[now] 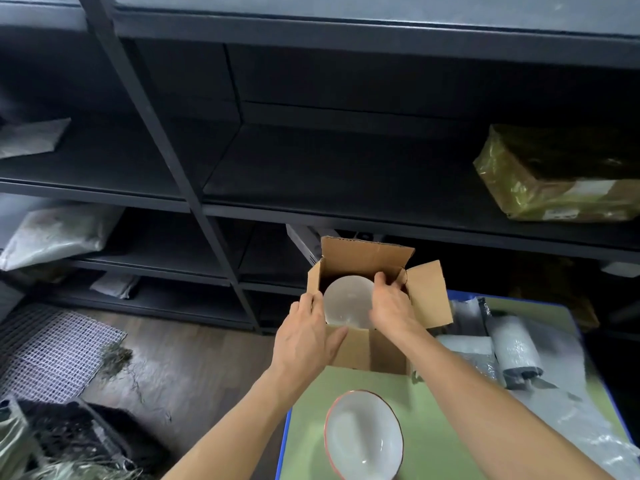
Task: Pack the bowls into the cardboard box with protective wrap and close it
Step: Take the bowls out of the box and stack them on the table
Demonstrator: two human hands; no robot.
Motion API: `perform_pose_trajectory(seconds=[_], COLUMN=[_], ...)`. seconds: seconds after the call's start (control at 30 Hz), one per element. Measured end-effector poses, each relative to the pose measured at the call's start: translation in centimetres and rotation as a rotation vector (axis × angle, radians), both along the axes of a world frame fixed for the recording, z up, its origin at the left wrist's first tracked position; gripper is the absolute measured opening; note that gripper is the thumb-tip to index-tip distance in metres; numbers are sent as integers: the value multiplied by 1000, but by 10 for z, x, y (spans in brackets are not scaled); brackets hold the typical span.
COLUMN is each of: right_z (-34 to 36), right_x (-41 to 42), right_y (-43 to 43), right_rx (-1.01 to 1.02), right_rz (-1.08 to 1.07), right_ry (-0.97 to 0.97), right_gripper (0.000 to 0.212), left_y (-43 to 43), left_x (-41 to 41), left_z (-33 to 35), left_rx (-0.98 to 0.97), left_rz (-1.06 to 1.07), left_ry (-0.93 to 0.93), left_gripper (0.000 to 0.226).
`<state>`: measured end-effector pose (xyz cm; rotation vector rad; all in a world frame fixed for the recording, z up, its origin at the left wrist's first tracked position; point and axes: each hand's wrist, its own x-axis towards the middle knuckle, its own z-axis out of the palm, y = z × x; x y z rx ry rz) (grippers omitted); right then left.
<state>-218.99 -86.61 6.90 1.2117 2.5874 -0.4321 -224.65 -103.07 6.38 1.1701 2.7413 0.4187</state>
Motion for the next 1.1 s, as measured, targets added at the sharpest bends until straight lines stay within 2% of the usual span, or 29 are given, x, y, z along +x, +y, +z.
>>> perform_pose_trajectory(seconds=[0.23,0.33,0.47,0.67,0.87,1.1], right_z=[20,31,48,64,76,82], right_x=[12,21,36,62,86,118], right_y=[0,0,0,-7,-21,-46], right_rx=[-11,-35,-99,-223,-305,-252], right_rz=[-12,-63,-129,-189,-244,-230], right_ry=[122,205,310,444,510,542], right_gripper=[42,40,50,48,47,40], left_y=[-3,-1,4,9,5,-19], left_x=[-1,-2,-5,-4,9,34], left_z=[-1,1,10,31,49,60], left_rx=[7,21,110,306,378,349], left_rz=[-5,9,73,74,18,33], left_ry=[24,6,-79,-282,-434,-503], left_gripper=[71,62,44,36,30,29])
